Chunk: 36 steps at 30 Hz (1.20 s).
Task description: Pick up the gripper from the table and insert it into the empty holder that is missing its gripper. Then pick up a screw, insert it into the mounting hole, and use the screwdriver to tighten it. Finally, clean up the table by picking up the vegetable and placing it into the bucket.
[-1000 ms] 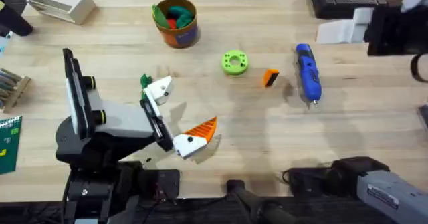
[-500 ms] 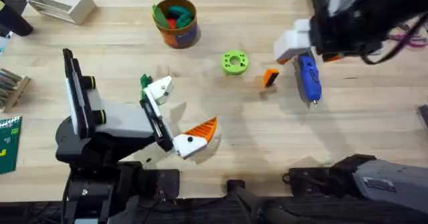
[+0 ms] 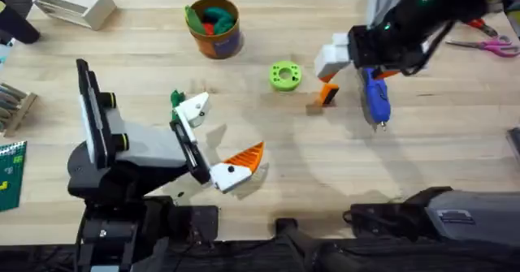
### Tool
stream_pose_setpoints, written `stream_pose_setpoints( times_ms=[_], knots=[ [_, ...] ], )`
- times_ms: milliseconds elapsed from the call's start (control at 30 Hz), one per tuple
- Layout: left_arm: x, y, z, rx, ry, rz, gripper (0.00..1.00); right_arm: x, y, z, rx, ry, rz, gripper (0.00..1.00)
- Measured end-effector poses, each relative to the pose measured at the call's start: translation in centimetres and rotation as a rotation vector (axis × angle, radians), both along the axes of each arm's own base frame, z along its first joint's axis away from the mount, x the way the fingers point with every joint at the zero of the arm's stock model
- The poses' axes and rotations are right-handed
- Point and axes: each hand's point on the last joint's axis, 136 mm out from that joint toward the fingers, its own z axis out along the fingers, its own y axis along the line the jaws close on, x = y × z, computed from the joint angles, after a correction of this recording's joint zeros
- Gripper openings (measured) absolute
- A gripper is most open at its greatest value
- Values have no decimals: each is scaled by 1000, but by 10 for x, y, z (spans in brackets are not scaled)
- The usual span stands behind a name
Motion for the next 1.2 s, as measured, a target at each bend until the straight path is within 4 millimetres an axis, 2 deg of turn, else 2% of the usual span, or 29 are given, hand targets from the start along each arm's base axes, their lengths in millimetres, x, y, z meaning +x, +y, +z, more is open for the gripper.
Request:
stream_pose_setpoints(
  times_ms=[167, 200, 300, 433, 633, 867, 1000, 1200],
  knots=[
    [0, 0, 0, 0, 0, 0, 985, 3, 1, -25, -35, 78, 13, 990],
    [0, 0, 0, 0, 0, 0, 985, 8, 2, -40, -51, 118, 10, 944],
    [0, 0, 0, 0, 0, 0, 985, 14, 5, -59, -61, 155, -30, 915],
    [0, 0, 0, 0, 0, 0, 986, 20, 7, -69, -55, 146, -49, 913],
    [0, 0, 0, 0, 0, 0, 986, 17, 6, -83, -58, 153, -53, 901],
    [0, 0, 0, 0, 0, 0, 985, 21, 8, -86, -49, 132, -48, 770],
    [0, 0, 0, 0, 0, 0, 986, 22, 8, -86, -49, 130, -47, 648],
    [0, 0, 0, 0, 1, 0, 986, 22, 9, -86, -48, 128, -45, 277]
  ],
)
